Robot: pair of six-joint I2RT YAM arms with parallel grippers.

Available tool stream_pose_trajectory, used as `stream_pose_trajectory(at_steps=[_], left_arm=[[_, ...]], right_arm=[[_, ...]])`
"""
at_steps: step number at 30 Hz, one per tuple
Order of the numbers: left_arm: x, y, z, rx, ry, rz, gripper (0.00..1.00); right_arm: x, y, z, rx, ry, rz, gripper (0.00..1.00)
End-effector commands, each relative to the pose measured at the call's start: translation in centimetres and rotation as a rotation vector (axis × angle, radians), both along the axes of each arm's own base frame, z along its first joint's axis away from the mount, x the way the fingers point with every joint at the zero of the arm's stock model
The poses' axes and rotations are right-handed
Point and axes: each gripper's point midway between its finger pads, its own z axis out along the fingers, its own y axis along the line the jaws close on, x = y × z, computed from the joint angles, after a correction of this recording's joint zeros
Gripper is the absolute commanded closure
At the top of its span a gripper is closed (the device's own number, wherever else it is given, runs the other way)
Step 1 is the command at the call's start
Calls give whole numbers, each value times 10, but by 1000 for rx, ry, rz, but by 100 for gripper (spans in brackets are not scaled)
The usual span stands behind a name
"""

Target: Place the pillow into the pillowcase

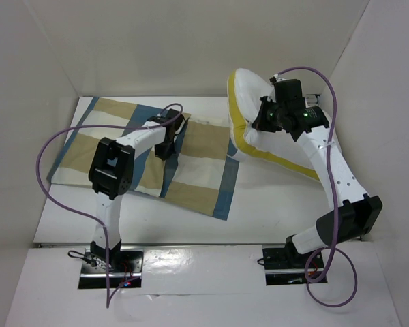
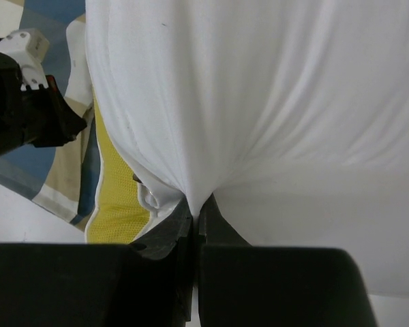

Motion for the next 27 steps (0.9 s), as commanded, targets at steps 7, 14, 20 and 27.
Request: stream_pose_trajectory(at_steps=[7,14,20,27], left_arm=[[-1,-15,93,-294,-110,-49,100],[-7,-26,118,-393,-101,-105,100],[-4,-18,140,-514,-123,-98,100],[-6,-17,155,-563,-144,-96,100]], right_arm=[[-22,114,13,111,-126,409,100],[-62,173,-43,45,-54,592,100],[-91,179,-77,-46,27,652,100],[-123,189,-122,-167,145,751,100]])
